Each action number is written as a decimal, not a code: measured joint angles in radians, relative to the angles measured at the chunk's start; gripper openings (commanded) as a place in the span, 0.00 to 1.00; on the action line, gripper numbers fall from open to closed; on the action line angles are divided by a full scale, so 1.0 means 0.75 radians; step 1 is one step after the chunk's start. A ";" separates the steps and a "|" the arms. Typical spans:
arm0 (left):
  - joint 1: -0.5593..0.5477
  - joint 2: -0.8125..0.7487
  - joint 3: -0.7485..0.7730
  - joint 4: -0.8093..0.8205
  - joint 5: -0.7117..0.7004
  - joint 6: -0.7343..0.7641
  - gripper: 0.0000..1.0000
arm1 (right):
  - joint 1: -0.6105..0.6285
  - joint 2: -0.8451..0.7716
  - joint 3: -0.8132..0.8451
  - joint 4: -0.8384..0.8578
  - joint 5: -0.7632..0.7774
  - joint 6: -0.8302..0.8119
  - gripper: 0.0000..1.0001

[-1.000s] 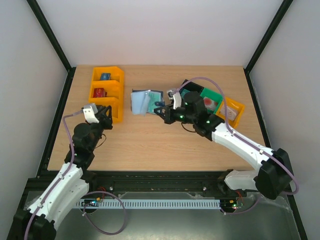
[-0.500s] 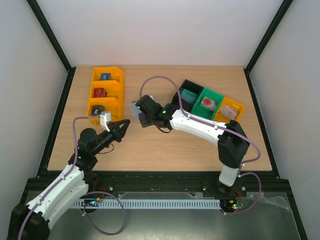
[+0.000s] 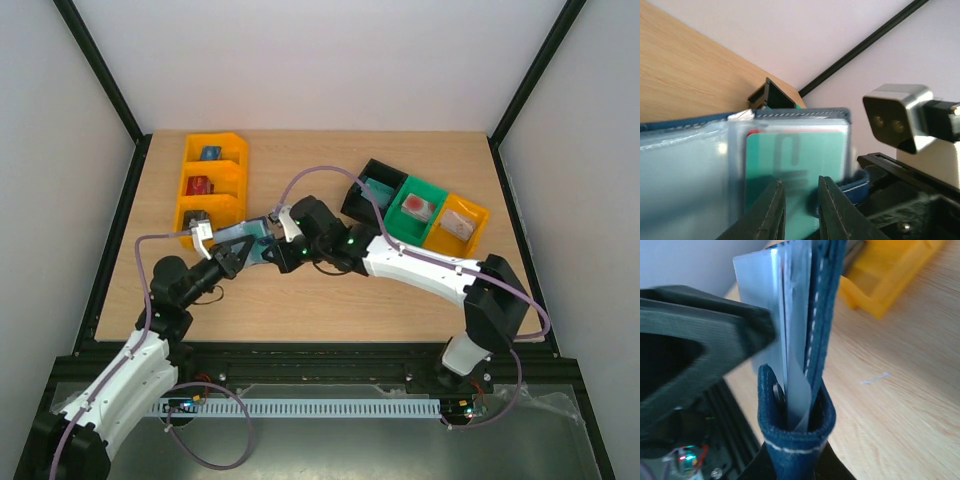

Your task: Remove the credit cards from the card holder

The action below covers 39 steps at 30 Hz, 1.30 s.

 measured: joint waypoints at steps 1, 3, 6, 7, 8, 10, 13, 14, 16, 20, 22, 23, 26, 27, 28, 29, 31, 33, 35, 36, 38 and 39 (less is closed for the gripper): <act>0.000 0.000 0.000 0.005 0.012 -0.010 0.22 | -0.008 -0.025 -0.032 0.053 -0.050 0.002 0.02; 0.004 -0.001 -0.001 0.017 0.035 -0.024 0.25 | -0.017 -0.062 -0.080 0.135 -0.119 0.013 0.02; 0.014 -0.008 -0.002 0.042 0.069 -0.045 0.27 | -0.045 -0.105 -0.163 0.256 -0.220 0.040 0.02; 0.015 -0.009 -0.002 0.046 0.076 -0.050 0.28 | -0.062 -0.116 -0.182 0.289 -0.242 0.047 0.02; 0.015 -0.009 -0.002 0.052 0.083 -0.056 0.29 | -0.070 -0.126 -0.199 0.318 -0.260 0.053 0.01; 0.017 -0.009 -0.003 0.063 0.099 -0.064 0.33 | -0.087 -0.153 -0.248 0.387 -0.300 0.075 0.02; 0.017 -0.011 -0.006 0.094 0.136 -0.078 0.33 | -0.115 -0.196 -0.320 0.482 -0.368 0.103 0.02; 0.017 -0.011 -0.007 0.101 0.147 -0.080 0.33 | -0.122 -0.209 -0.336 0.505 -0.391 0.109 0.02; 0.017 -0.013 -0.009 0.115 0.161 -0.083 0.34 | -0.130 -0.222 -0.348 0.537 -0.427 0.116 0.02; 0.018 -0.014 -0.009 0.154 0.194 -0.081 0.26 | -0.143 -0.224 -0.364 0.604 -0.491 0.139 0.02; 0.018 -0.012 -0.009 0.175 0.214 -0.071 0.14 | -0.146 -0.224 -0.370 0.630 -0.510 0.150 0.02; 0.015 -0.009 -0.009 0.182 0.214 -0.053 0.08 | -0.149 -0.224 -0.370 0.639 -0.522 0.154 0.02; 0.014 0.000 -0.011 0.195 0.206 -0.011 0.02 | -0.159 -0.226 -0.372 0.666 -0.560 0.165 0.02; 0.016 0.001 -0.011 0.200 0.207 0.002 0.02 | -0.163 -0.226 -0.374 0.672 -0.568 0.167 0.02; 0.016 0.001 -0.011 0.207 0.211 0.012 0.02 | -0.166 -0.226 -0.374 0.674 -0.573 0.166 0.02; 0.017 0.000 -0.011 0.215 0.215 0.022 0.02 | -0.169 -0.227 -0.375 0.678 -0.583 0.165 0.02; 0.019 -0.002 -0.011 0.235 0.226 0.033 0.02 | -0.171 -0.231 -0.376 0.687 -0.592 0.159 0.02; 0.023 -0.004 -0.011 0.256 0.243 0.038 0.02 | -0.172 -0.241 -0.378 0.689 -0.597 0.149 0.02; 0.025 -0.008 -0.011 0.264 0.254 0.042 0.02 | -0.173 -0.246 -0.381 0.695 -0.604 0.139 0.02; 0.029 -0.011 -0.011 0.266 0.261 0.044 0.02 | -0.175 -0.247 -0.381 0.696 -0.610 0.132 0.02; 0.038 -0.012 -0.009 0.270 0.286 0.045 0.02 | -0.179 -0.250 -0.386 0.698 -0.620 0.119 0.02; 0.041 -0.011 -0.006 0.271 0.303 0.045 0.04 | -0.181 -0.255 -0.393 0.702 -0.624 0.109 0.02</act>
